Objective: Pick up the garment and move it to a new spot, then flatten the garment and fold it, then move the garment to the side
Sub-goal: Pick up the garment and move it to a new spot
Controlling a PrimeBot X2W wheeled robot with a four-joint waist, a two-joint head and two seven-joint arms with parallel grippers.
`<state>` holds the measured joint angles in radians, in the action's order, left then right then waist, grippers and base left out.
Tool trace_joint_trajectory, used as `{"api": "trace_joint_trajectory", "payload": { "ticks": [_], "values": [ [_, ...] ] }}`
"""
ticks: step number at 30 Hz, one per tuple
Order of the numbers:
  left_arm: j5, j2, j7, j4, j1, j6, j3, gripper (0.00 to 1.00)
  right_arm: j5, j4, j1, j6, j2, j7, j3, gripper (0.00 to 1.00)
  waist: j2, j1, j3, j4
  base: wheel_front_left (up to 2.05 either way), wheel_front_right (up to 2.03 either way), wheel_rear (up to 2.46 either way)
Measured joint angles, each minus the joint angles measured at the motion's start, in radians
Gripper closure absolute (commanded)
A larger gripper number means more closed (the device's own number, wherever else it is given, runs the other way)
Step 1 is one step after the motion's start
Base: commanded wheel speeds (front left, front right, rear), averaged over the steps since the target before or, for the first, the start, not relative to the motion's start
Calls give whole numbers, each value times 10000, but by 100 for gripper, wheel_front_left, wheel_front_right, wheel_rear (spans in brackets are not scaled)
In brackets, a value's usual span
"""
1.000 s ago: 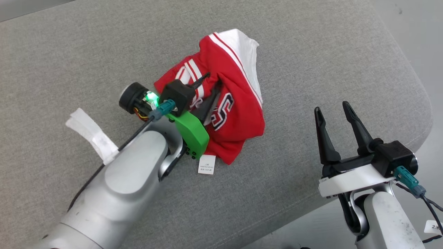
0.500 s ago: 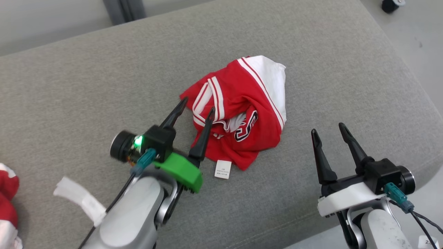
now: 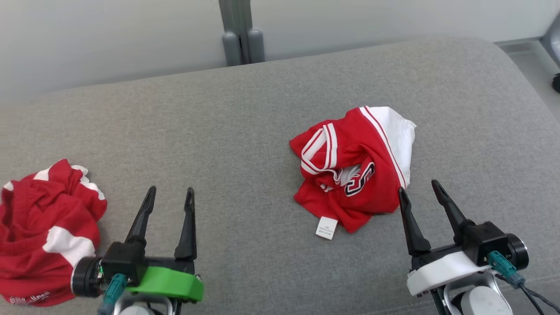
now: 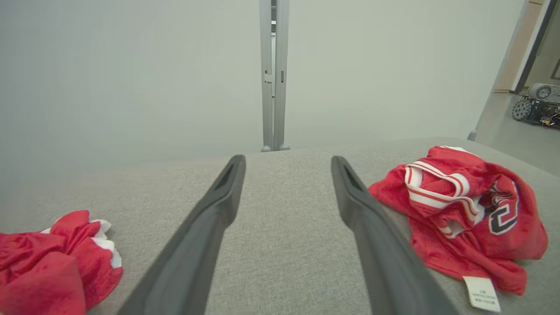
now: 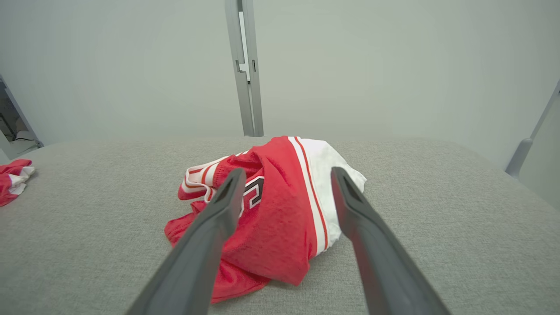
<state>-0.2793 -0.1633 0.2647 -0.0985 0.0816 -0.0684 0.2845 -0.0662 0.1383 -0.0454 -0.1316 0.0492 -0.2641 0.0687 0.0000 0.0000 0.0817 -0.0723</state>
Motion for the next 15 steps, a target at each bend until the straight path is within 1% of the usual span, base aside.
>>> {"api": "trace_joint_trajectory", "payload": {
  "ticks": [3, 6, 8, 11, 15],
  "values": [
    [504, 263, 0, -75, -699, 221, -573, 0, -33, 27, 247, 0, -4, 0, -123, 0, 0, 0, -339, 273, 0, 0, 0],
    [623, 623, 0, 6, -1255, 345, -1237, 0, -102, 59, 504, 0, 0, 0, -155, 0, 0, 0, -664, 446, 0, 0, 0],
    [928, 744, 0, 121, -1551, 531, -1503, 0, -107, 79, 710, 0, -4, 0, -180, 0, 0, 0, -867, 525, 0, 0, 0],
    [1262, 918, 0, 274, -1929, 729, -1661, 0, -132, 79, 1049, 0, 8, 0, -320, 0, 0, 0, -1142, 644, 0, 0, 0],
    [1321, 1066, 0, 554, -2197, 953, -1942, 0, -132, 96, 1282, 0, 0, 0, -259, 0, 0, 0, -1407, 778, 0, 0, 0]
  ]
}}
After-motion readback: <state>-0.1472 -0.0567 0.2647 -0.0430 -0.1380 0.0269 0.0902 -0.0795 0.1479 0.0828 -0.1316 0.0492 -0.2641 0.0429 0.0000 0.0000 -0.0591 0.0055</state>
